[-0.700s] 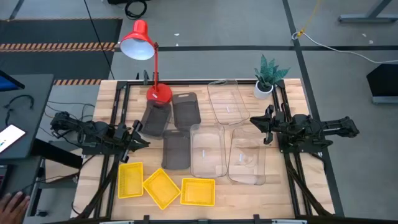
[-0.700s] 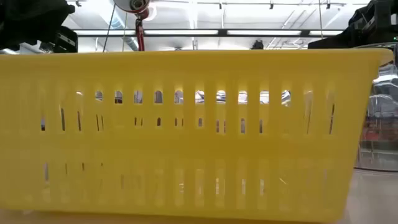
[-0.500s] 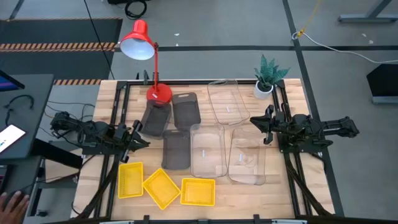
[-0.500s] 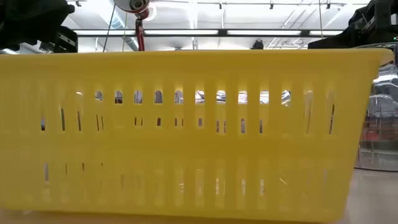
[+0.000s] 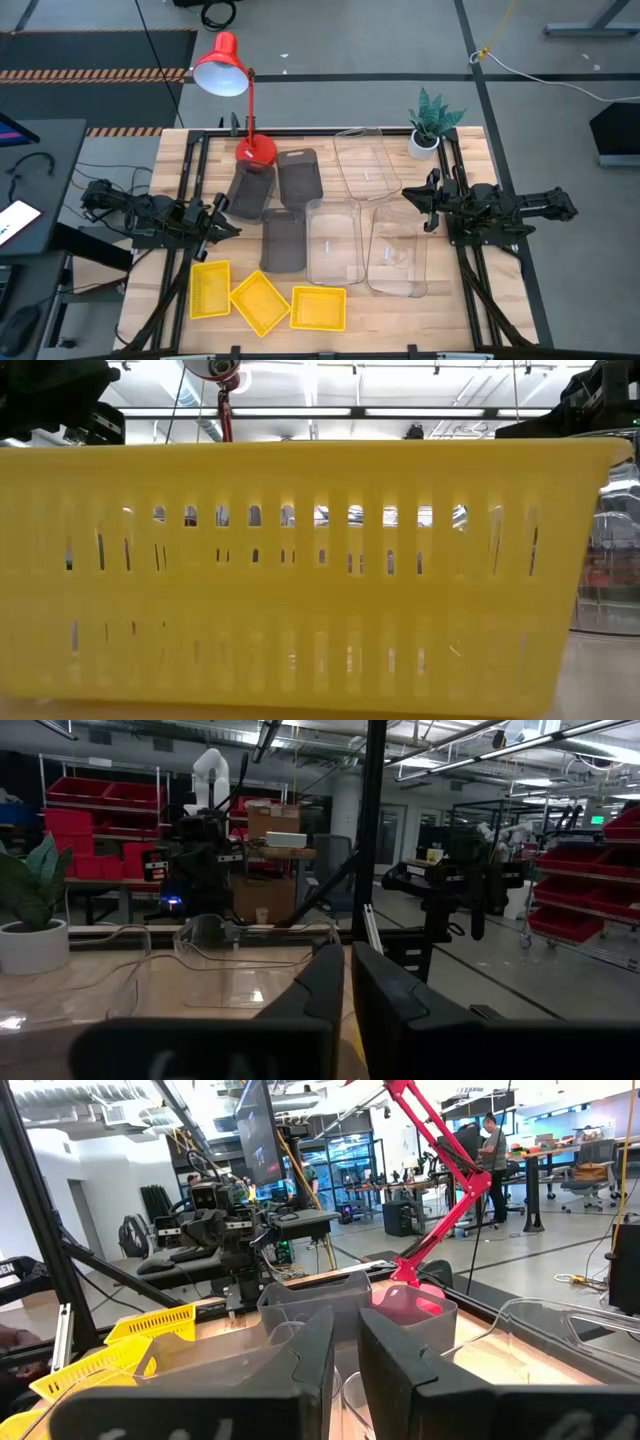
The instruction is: Stack baskets by color
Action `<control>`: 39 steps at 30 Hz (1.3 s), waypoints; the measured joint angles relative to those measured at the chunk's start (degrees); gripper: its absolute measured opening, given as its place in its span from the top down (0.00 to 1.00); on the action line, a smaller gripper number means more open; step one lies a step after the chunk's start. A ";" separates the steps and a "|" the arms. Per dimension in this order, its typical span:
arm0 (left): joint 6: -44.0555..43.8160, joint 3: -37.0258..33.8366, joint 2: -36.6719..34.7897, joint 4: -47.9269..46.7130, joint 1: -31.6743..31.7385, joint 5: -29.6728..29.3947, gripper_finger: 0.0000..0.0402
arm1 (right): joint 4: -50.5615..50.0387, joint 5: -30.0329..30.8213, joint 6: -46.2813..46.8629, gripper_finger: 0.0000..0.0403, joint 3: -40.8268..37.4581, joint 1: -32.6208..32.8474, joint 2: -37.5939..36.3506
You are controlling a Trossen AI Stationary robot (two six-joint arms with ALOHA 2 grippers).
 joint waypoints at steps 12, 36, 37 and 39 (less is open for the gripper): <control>0.00 0.00 0.00 0.00 0.01 0.00 0.91 | 0.00 0.00 0.00 0.87 0.01 0.00 -0.01; -15.13 0.00 0.00 4.82 0.02 -2.39 0.93 | -0.02 0.00 0.00 0.87 0.00 0.01 -0.02; -15.20 0.00 0.00 5.28 0.04 -2.85 0.94 | -0.07 0.00 0.00 0.87 0.02 0.02 0.00; -16.40 0.00 0.00 5.85 0.06 -3.10 0.95 | -0.10 0.00 0.00 0.87 0.01 0.00 -0.02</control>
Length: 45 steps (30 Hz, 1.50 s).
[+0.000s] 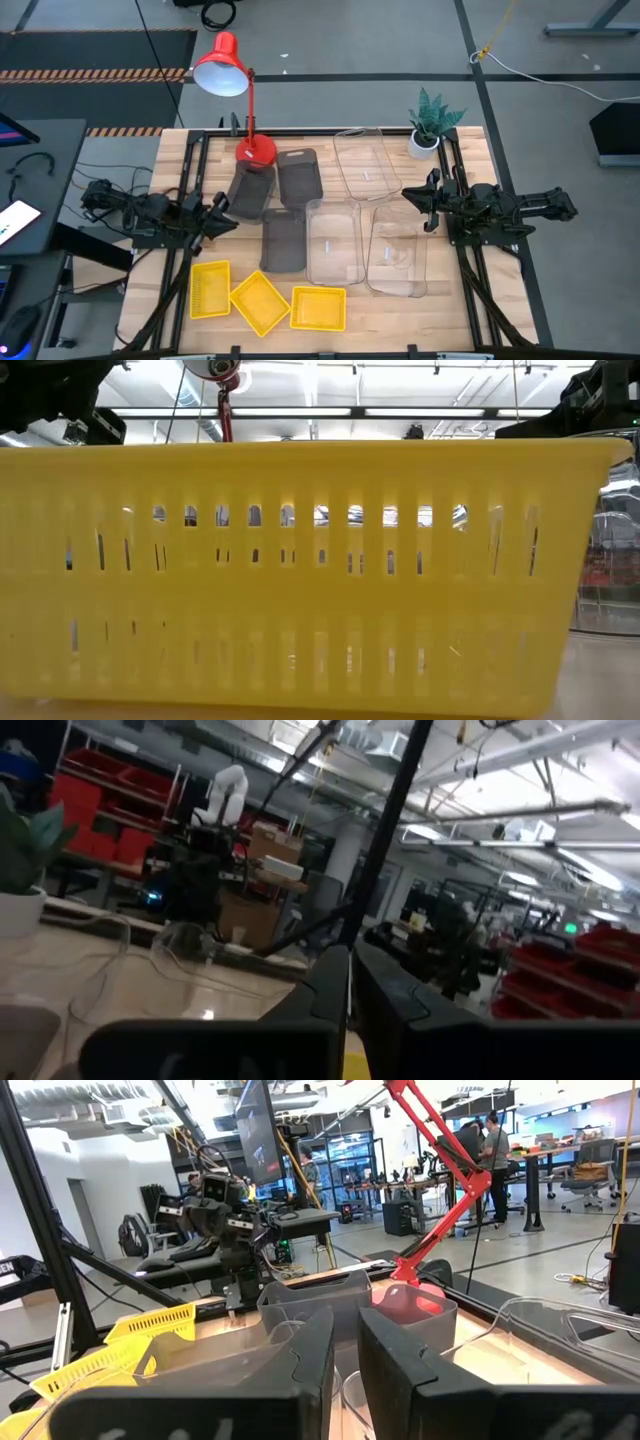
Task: Stack baskets by color
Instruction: Stack the bottom black bin on top of the top right black bin
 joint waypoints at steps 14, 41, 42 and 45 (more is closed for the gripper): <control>-5.07 6.79 11.04 -2.81 -0.10 -3.25 0.96 | -0.01 0.00 0.00 0.87 0.01 0.01 0.01; -12.22 37.23 59.66 -26.42 -10.26 -3.21 0.71 | -0.07 0.02 0.00 0.87 -0.01 -0.01 0.00; -12.46 38.53 61.69 -26.58 -10.81 -3.23 0.71 | -0.07 0.00 0.00 0.87 -0.01 0.01 0.00; -12.62 42.64 67.73 -28.20 -12.19 -3.34 0.69 | -0.07 0.00 0.00 0.87 0.01 0.01 0.00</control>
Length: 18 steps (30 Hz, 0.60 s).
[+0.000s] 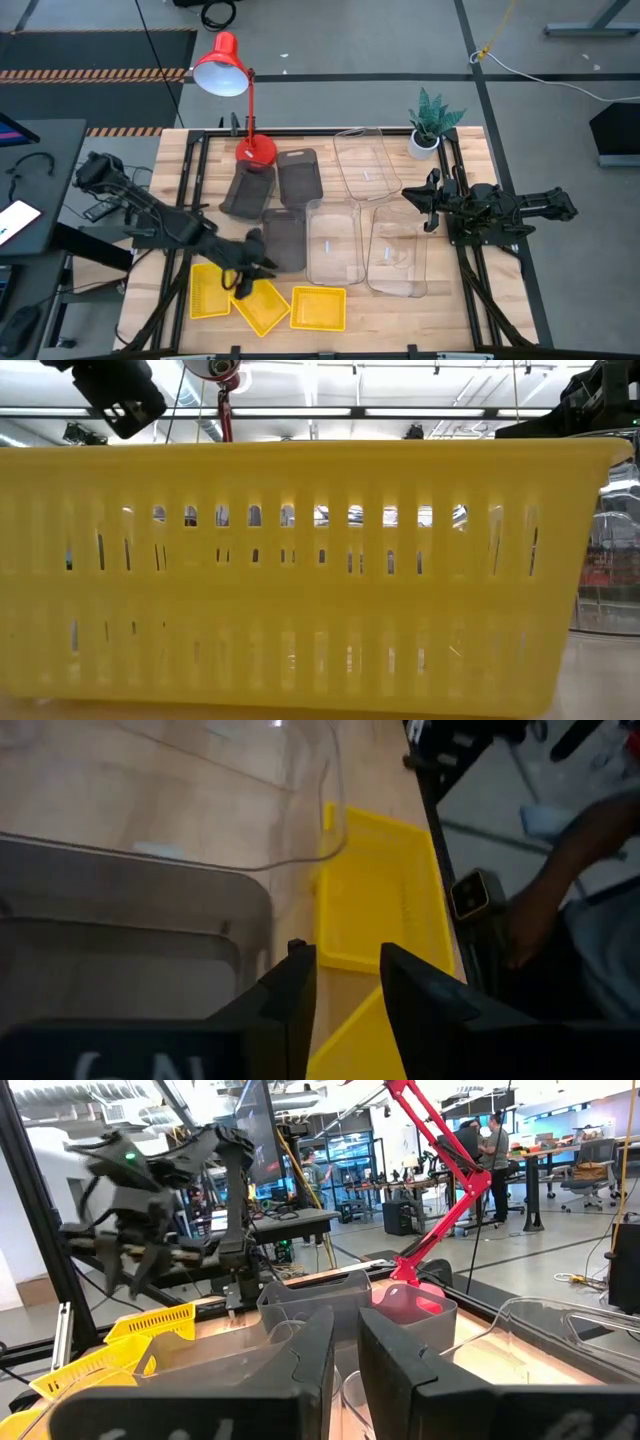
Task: Stack baskets by color
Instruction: Stack the bottom black bin on top of the top right black bin
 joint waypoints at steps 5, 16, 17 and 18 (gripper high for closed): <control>-0.02 8.62 9.08 -12.01 -1.32 -2.66 0.63 | 0.00 0.00 0.00 0.87 -0.02 -0.02 0.01; -0.02 26.17 23.57 -33.08 0.56 -4.26 0.54 | 0.00 0.02 0.00 0.87 0.00 -0.02 0.02; -0.02 26.84 24.51 -33.55 1.02 -3.10 0.55 | 0.00 0.00 0.00 0.87 -0.01 0.00 0.01; -0.13 27.32 25.37 -33.72 1.62 -1.67 0.56 | 0.00 0.00 0.00 0.87 -0.02 0.00 0.01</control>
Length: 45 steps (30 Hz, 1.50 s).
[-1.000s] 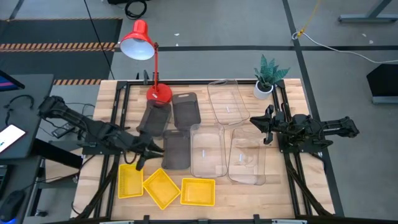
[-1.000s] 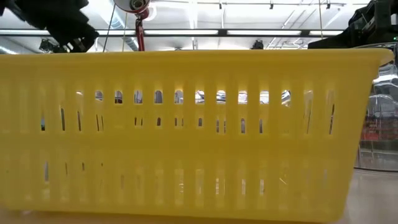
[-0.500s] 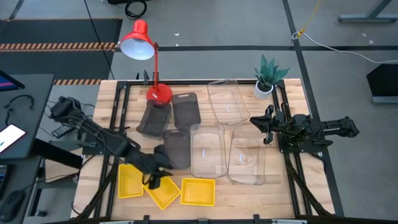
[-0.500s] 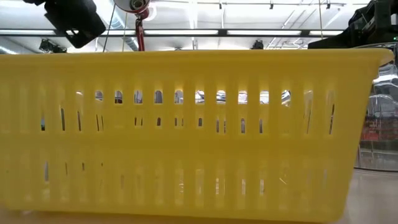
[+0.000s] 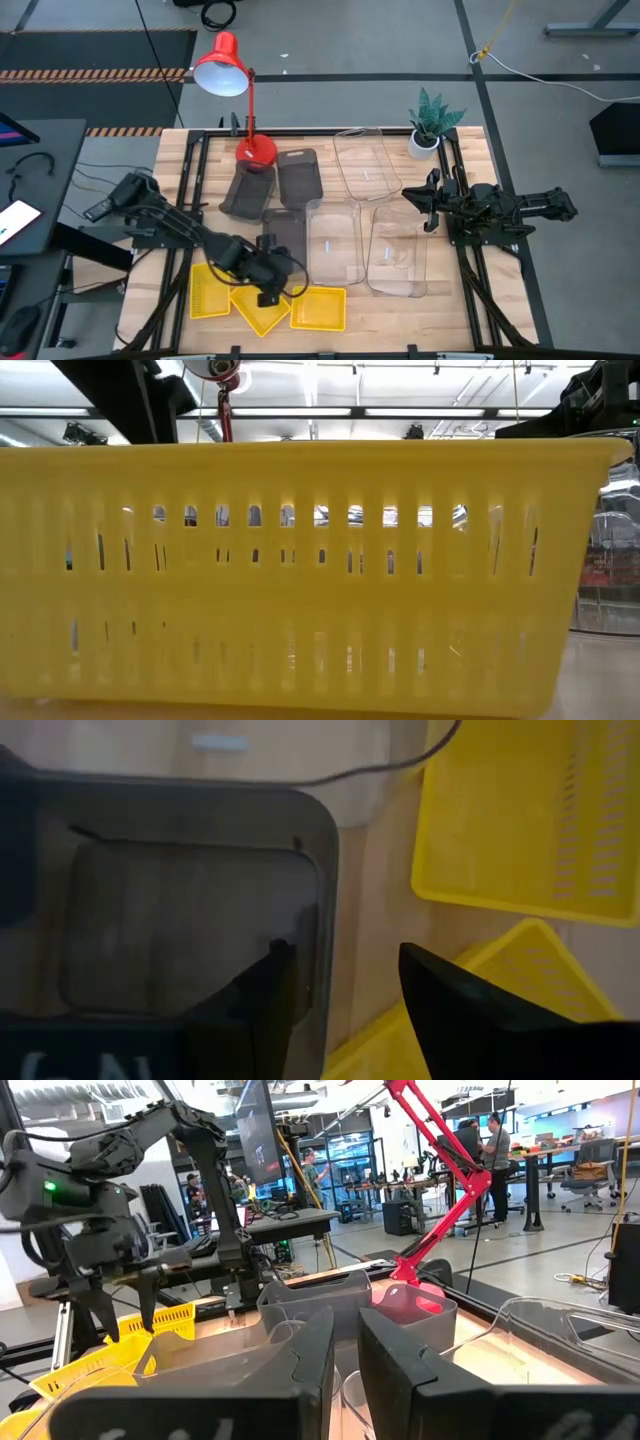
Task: Stack baskets by color
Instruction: Stack the bottom black bin on top of the top right black bin
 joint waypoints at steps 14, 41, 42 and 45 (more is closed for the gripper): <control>0.93 2.65 9.02 -1.56 4.16 7.93 0.65 | -0.02 0.00 0.00 0.87 0.00 -0.01 0.01; 6.66 2.63 15.39 -4.47 5.69 8.63 0.98 | -0.02 0.00 0.00 0.87 0.00 0.00 0.01; 6.66 2.63 15.32 -4.79 5.69 8.99 0.98 | -0.02 0.00 0.00 0.87 0.02 -0.02 0.01; 6.69 3.18 15.23 -7.10 5.69 9.83 0.99 | -0.01 0.02 0.00 0.87 0.01 0.00 0.00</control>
